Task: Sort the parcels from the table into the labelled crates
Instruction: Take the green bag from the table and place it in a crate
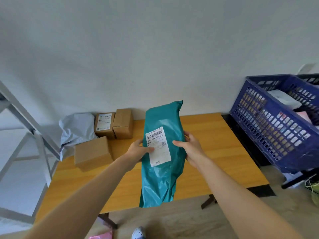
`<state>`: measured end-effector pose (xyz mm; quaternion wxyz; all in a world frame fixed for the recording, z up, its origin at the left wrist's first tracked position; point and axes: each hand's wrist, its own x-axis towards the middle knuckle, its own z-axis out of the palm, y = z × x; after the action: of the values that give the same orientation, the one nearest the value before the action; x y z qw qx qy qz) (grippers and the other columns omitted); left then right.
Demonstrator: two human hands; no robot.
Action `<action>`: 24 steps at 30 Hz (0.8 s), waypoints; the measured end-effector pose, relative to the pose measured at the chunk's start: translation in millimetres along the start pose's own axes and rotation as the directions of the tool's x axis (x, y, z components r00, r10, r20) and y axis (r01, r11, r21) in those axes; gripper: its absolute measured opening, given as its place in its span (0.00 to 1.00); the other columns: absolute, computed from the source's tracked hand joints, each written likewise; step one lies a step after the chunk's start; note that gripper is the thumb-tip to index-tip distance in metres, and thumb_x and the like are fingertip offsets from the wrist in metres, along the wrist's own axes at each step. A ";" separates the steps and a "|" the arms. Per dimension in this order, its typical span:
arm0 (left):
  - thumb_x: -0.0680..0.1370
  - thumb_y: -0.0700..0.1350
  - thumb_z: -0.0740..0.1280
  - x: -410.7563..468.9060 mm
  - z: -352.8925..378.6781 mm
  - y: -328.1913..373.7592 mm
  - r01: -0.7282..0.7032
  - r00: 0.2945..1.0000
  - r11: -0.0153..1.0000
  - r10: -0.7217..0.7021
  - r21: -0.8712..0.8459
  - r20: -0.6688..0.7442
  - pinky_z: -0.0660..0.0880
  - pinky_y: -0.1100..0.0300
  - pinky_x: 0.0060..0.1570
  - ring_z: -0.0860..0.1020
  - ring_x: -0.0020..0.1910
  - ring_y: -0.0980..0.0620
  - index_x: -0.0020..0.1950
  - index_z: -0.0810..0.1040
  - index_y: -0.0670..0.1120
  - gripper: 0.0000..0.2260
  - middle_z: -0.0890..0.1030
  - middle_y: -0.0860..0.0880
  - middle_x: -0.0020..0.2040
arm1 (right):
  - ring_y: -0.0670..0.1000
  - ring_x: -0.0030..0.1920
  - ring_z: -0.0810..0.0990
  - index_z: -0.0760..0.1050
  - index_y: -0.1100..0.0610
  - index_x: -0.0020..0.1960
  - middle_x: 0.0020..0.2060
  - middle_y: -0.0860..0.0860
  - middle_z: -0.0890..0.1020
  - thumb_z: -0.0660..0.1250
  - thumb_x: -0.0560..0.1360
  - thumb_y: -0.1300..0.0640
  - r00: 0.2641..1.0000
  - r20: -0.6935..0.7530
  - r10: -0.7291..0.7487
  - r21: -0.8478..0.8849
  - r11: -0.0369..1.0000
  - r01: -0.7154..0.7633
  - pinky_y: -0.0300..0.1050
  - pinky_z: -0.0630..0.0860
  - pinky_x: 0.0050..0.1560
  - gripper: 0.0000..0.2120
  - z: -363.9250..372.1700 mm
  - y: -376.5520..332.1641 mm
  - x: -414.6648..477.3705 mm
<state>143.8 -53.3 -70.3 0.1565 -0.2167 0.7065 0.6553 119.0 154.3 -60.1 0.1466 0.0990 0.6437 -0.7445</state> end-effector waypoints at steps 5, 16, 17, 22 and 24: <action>0.74 0.37 0.72 -42.3 -0.9 2.1 -0.103 0.990 0.993 0.109 0.060 -0.091 0.78 0.44 0.55 0.80 0.54 0.45 0.73 0.64 0.47 0.29 0.79 0.46 0.58 | 0.49 0.58 0.79 0.69 0.53 0.68 0.59 0.47 0.79 0.72 0.72 0.66 0.994 0.069 -0.086 -0.218 0.971 0.099 0.50 0.78 0.57 0.28 -4.5 -3.7 -28.0; 0.76 0.38 0.70 -110.5 -19.8 39.6 -0.368 0.915 0.910 0.391 0.192 -0.096 0.76 0.45 0.60 0.76 0.61 0.46 0.73 0.67 0.49 0.27 0.78 0.47 0.60 | 0.47 0.53 0.81 0.73 0.53 0.62 0.55 0.47 0.81 0.76 0.67 0.67 0.959 0.125 -0.255 -0.306 0.910 0.281 0.47 0.79 0.54 0.27 8.8 -44.6 -79.8; 0.76 0.38 0.70 -113.9 -22.0 43.3 -0.383 0.909 0.900 0.407 0.208 -0.088 0.76 0.46 0.59 0.76 0.61 0.47 0.73 0.67 0.49 0.28 0.77 0.47 0.60 | 0.47 0.53 0.81 0.74 0.54 0.62 0.55 0.47 0.82 0.76 0.67 0.67 0.955 0.124 -0.268 -0.301 0.907 0.294 0.46 0.79 0.53 0.27 10.6 -49.0 -84.5; 0.76 0.39 0.70 -132.5 -36.5 57.5 -0.474 0.866 0.846 0.498 0.244 -0.046 0.78 0.50 0.56 0.77 0.55 0.51 0.72 0.68 0.49 0.26 0.78 0.53 0.53 | 0.43 0.51 0.82 0.74 0.54 0.63 0.52 0.44 0.82 0.75 0.67 0.68 0.931 0.081 -0.356 -0.286 0.886 0.364 0.38 0.79 0.47 0.27 25.9 -65.0 -111.2; 0.75 0.39 0.71 -139.9 -43.6 62.0 -0.520 0.840 0.819 0.541 0.242 -0.027 0.80 0.57 0.50 0.79 0.52 0.53 0.71 0.69 0.50 0.26 0.79 0.55 0.51 | 0.40 0.49 0.82 0.75 0.54 0.61 0.51 0.43 0.82 0.75 0.67 0.68 0.919 0.049 -0.392 -0.278 0.878 0.389 0.35 0.78 0.44 0.26 31.9 -69.9 -123.2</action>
<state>234.8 -79.6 57.6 -0.0421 -0.0228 0.8151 0.5774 211.7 143.0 51.1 0.0033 -0.0514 0.7504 -0.6590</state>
